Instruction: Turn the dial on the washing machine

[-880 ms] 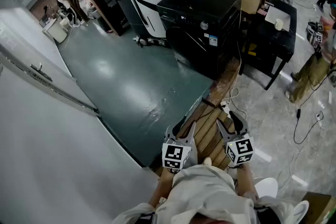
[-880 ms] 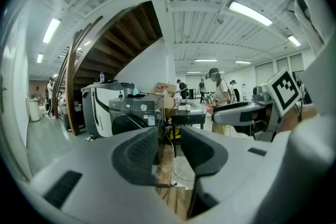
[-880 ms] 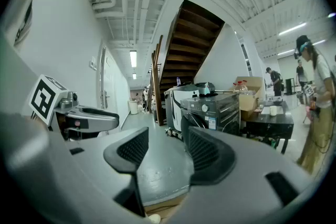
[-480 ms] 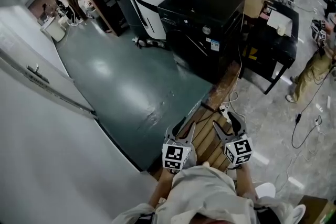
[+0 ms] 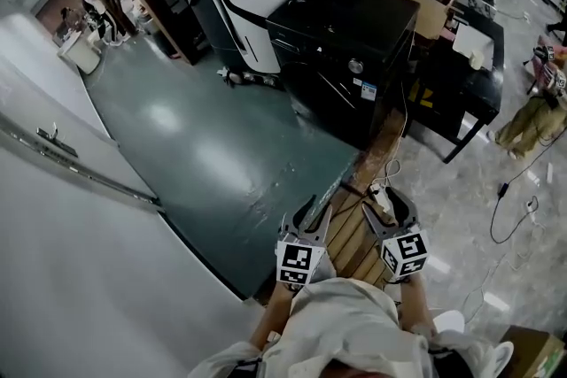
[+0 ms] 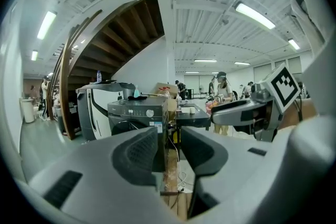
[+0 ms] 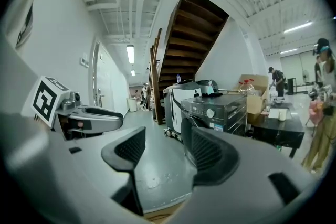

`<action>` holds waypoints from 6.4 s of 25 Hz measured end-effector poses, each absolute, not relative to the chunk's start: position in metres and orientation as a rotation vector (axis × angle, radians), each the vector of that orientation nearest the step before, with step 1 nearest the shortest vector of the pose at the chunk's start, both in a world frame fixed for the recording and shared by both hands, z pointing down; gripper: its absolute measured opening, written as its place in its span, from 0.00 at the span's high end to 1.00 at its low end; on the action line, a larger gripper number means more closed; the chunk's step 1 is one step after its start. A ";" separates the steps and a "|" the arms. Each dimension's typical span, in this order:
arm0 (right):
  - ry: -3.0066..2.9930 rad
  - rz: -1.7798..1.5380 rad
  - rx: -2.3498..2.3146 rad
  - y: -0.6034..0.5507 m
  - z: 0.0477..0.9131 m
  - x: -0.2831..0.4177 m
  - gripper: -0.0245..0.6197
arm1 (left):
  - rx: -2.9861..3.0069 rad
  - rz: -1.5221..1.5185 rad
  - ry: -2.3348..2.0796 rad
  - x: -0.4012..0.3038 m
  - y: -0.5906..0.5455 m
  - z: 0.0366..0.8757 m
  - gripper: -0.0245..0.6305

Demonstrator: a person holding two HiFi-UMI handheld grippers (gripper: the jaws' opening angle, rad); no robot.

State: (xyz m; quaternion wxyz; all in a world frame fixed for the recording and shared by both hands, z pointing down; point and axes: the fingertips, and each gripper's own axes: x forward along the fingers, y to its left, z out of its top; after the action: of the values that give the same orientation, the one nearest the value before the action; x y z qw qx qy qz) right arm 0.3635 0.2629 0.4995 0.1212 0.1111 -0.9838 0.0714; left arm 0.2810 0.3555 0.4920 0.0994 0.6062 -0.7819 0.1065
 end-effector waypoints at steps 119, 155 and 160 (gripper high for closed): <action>-2.577 0.371 0.983 0.069 0.389 -0.003 0.61 | 2.339 0.367 -1.735 -0.127 0.096 0.385 0.74; -2.310 0.651 1.182 -0.082 0.545 0.022 0.54 | 2.130 0.609 -1.660 -0.117 -0.047 0.512 0.74; -2.273 0.685 1.187 -0.095 0.571 0.023 0.52 | 2.115 0.638 -1.628 -0.108 -0.056 0.532 0.74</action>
State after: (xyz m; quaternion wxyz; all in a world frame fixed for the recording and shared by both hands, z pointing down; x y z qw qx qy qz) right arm 0.0226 -0.0947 0.5713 0.2416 0.4340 -0.8310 0.2503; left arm -0.1076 -0.0560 0.5318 0.1973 0.7556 -0.5816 0.2279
